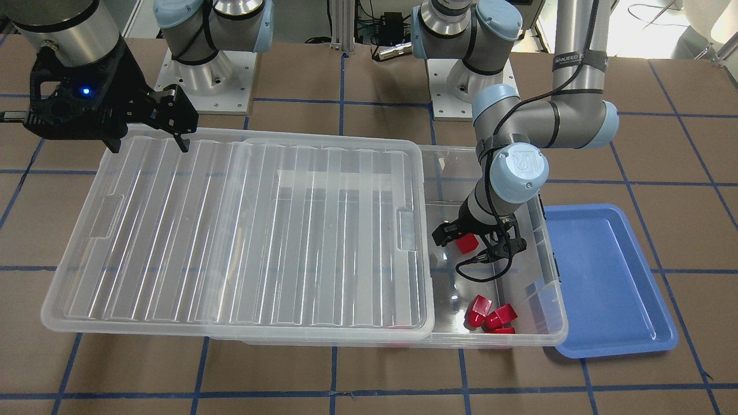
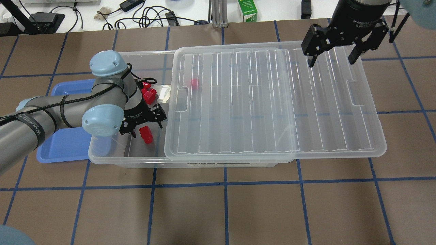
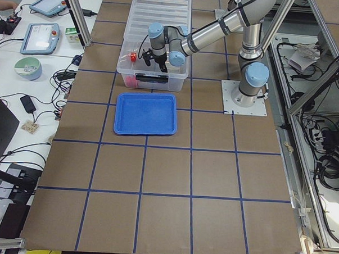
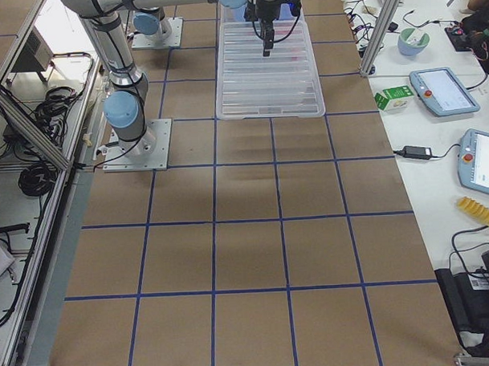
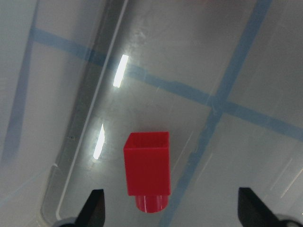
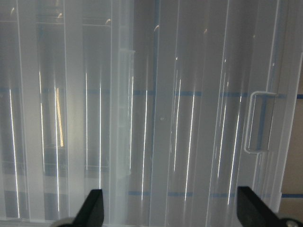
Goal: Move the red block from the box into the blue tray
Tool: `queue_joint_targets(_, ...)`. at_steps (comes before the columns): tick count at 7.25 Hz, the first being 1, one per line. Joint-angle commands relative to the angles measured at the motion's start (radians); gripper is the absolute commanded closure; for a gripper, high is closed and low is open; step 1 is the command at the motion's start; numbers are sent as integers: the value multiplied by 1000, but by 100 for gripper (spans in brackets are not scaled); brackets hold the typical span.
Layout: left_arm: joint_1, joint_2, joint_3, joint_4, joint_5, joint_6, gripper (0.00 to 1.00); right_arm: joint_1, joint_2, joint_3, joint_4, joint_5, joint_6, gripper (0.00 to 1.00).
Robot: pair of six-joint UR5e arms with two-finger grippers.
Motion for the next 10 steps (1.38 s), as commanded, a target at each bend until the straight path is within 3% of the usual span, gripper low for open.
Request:
queue_joint_targets(1,1,-13,-1,36,6,14,0,0,1,1,0,0,-1,0)
queue_joint_targets(4,6,-22,-29,50,4,10,0,0,1,-1,0,0,-1,0)
queue_joint_targets(5,6,-22,-27,50,4,11,5,0,0,1,0,0,1,0)
queue_joint_targets(7,10,-25,-29,50,4,7,47,0,1,-6,-3,-3,1,0)
queue_joint_targets(8,12,-25,-26,50,4,16,63,0,3,-7,-5,-4,1,0)
queue_joint_targets(10,15,-15,-7,50,6,150,81,-2,13,-12,-17,-15,4,0)
